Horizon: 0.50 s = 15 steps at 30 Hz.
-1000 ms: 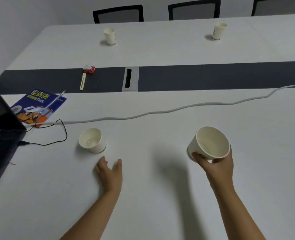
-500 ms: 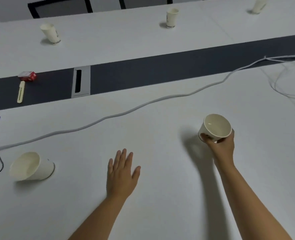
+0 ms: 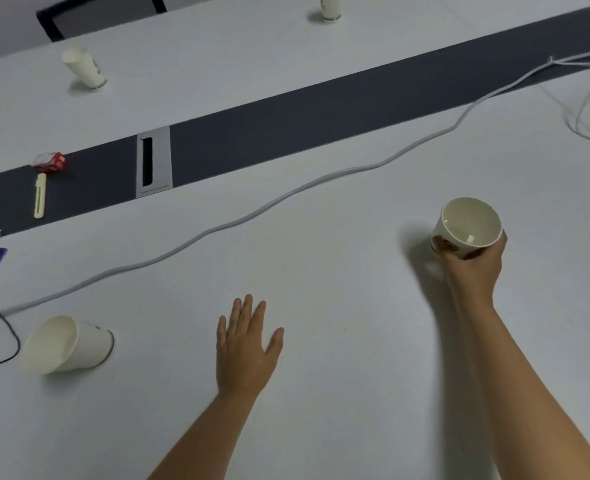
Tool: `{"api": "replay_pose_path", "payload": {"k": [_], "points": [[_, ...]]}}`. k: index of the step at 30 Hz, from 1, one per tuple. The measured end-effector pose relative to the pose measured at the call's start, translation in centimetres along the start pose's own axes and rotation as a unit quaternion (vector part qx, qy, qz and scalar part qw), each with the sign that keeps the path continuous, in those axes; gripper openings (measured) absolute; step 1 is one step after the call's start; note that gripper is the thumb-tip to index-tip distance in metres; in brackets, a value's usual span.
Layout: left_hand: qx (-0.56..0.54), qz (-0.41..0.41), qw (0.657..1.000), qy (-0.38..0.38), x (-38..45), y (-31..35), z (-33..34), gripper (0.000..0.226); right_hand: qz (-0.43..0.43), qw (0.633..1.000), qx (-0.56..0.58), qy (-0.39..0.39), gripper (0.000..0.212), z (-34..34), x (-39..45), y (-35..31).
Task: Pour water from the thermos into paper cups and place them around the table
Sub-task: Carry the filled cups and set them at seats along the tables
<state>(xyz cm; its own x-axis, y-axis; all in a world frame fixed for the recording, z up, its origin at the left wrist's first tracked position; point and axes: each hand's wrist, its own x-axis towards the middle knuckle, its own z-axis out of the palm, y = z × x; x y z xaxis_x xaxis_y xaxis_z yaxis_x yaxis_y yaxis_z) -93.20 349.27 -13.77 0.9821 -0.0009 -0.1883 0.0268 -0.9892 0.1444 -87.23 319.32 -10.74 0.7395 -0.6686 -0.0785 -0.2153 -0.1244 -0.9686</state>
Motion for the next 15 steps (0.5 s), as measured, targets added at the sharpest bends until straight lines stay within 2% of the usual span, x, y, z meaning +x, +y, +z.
{"api": "replay_pose_path", "payload": {"k": [5, 10, 15], "points": [[-0.016, -0.001, 1.0, -0.005, -0.2, 0.0, 0.1, 0.074, -0.011, 1.0, -0.015, -0.008, 0.074, 0.1, 0.2, 0.6], [-0.023, 0.004, 1.0, -0.021, 0.0, -0.1, 0.0, 0.074, -0.034, 0.999, -0.035, -0.002, 0.078, 0.5, 0.1, 0.6], [-0.021, 0.004, 1.0, -0.007, -0.1, -0.1, 0.1, 0.074, -0.035, 0.999, -0.019, 0.011, 0.073, 0.2, -0.7, 1.2]]}}
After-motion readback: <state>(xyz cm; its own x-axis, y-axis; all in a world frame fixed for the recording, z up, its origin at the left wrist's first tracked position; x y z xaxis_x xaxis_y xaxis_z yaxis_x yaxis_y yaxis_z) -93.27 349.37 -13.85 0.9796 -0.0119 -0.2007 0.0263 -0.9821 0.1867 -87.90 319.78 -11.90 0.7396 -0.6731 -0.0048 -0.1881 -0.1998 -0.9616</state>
